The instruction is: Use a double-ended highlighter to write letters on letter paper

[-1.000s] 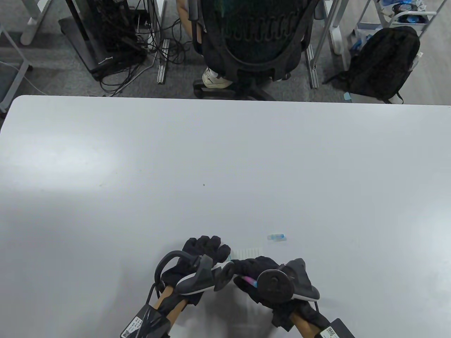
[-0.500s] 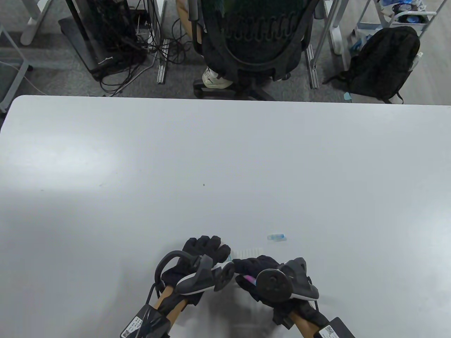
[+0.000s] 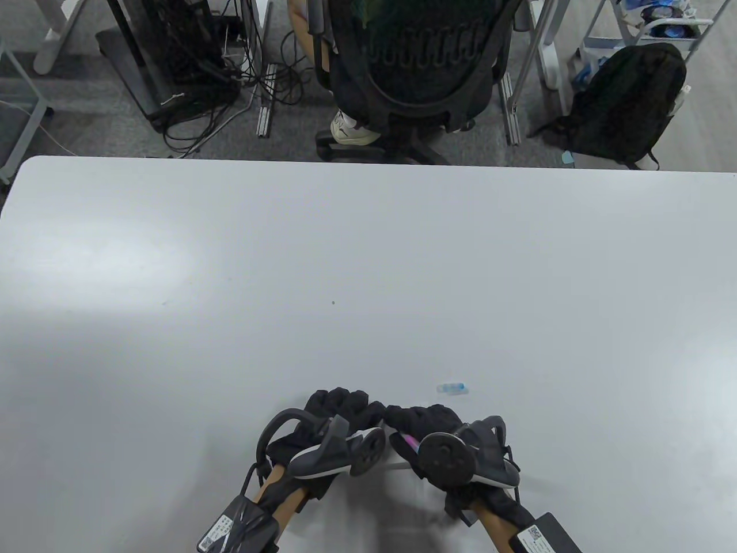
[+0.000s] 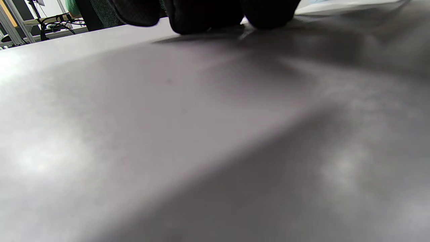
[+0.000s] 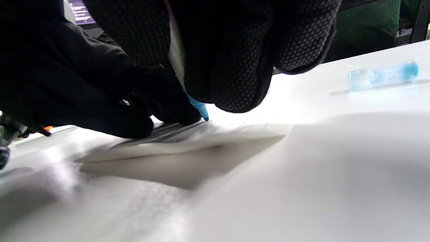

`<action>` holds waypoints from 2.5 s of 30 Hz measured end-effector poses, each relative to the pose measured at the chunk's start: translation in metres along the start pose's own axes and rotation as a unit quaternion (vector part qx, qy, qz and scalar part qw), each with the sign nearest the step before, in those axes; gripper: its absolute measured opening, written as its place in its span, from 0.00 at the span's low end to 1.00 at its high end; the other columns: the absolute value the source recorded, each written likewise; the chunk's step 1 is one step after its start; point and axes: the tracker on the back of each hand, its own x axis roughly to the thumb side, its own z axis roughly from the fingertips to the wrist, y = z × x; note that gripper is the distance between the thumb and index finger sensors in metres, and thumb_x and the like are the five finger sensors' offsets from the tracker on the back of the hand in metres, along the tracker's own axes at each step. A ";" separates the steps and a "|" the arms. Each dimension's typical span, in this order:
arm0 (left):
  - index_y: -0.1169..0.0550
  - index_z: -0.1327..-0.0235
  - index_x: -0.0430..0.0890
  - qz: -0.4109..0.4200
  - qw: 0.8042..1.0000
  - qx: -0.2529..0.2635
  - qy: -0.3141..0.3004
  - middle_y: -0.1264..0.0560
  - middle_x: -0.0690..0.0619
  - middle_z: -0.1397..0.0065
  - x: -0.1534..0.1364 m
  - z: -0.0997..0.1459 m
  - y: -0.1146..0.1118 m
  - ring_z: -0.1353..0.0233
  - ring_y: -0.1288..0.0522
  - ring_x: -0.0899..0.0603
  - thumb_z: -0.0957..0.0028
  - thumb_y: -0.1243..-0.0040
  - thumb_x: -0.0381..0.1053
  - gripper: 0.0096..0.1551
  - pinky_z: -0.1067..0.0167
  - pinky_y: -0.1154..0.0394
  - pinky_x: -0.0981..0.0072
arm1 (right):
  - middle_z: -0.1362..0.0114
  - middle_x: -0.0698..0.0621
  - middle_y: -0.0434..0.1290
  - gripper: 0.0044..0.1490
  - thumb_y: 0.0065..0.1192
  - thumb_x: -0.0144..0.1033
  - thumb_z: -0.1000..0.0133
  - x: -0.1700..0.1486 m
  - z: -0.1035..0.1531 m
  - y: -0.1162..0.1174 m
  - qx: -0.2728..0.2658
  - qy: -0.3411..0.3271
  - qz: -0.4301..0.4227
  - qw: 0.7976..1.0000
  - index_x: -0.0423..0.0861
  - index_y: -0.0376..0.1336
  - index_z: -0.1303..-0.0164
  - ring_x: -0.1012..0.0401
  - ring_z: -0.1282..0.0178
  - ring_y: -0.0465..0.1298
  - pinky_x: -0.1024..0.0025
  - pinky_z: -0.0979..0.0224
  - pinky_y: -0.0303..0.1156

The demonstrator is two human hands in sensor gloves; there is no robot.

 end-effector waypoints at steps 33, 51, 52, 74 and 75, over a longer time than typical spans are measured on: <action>0.38 0.21 0.62 -0.002 1.000 0.008 0.006 0.40 0.57 0.15 0.004 0.000 0.001 0.17 0.36 0.45 0.34 0.48 0.51 0.28 0.20 0.35 0.44 | 0.38 0.37 0.79 0.33 0.59 0.44 0.42 -0.004 0.003 -0.002 0.003 0.012 -0.019 1.000 0.40 0.66 0.30 0.46 0.43 0.82 0.40 0.31 0.72; 0.36 0.21 0.60 -0.019 1.000 0.014 0.008 0.38 0.56 0.15 0.009 0.000 0.002 0.17 0.35 0.44 0.34 0.48 0.52 0.27 0.21 0.33 0.43 | 0.40 0.36 0.80 0.32 0.59 0.44 0.42 0.000 0.026 -0.006 0.013 -0.017 -0.015 1.000 0.39 0.67 0.32 0.46 0.46 0.83 0.40 0.32 0.73; 0.36 0.21 0.60 -0.019 1.000 0.014 0.008 0.38 0.56 0.15 0.009 0.000 0.001 0.17 0.35 0.44 0.34 0.48 0.52 0.27 0.21 0.33 0.43 | 0.40 0.37 0.80 0.32 0.59 0.44 0.42 0.001 0.027 -0.006 0.016 -0.021 -0.017 1.000 0.39 0.67 0.32 0.46 0.46 0.83 0.40 0.32 0.73; 0.43 0.17 0.59 -0.002 1.000 -0.006 -0.004 0.44 0.54 0.13 0.011 -0.001 -0.001 0.15 0.40 0.42 0.34 0.52 0.55 0.32 0.20 0.36 0.43 | 0.37 0.38 0.78 0.32 0.57 0.45 0.41 -0.012 0.031 -0.011 -0.008 0.011 -0.045 0.999 0.42 0.65 0.29 0.46 0.42 0.81 0.40 0.30 0.71; 0.43 0.17 0.60 -0.002 1.000 -0.006 -0.005 0.44 0.54 0.13 0.011 -0.001 -0.001 0.15 0.40 0.42 0.34 0.52 0.55 0.32 0.20 0.36 0.43 | 0.37 0.38 0.78 0.32 0.57 0.45 0.41 -0.013 0.030 -0.011 -0.009 0.014 -0.036 0.999 0.42 0.65 0.29 0.46 0.42 0.81 0.40 0.30 0.71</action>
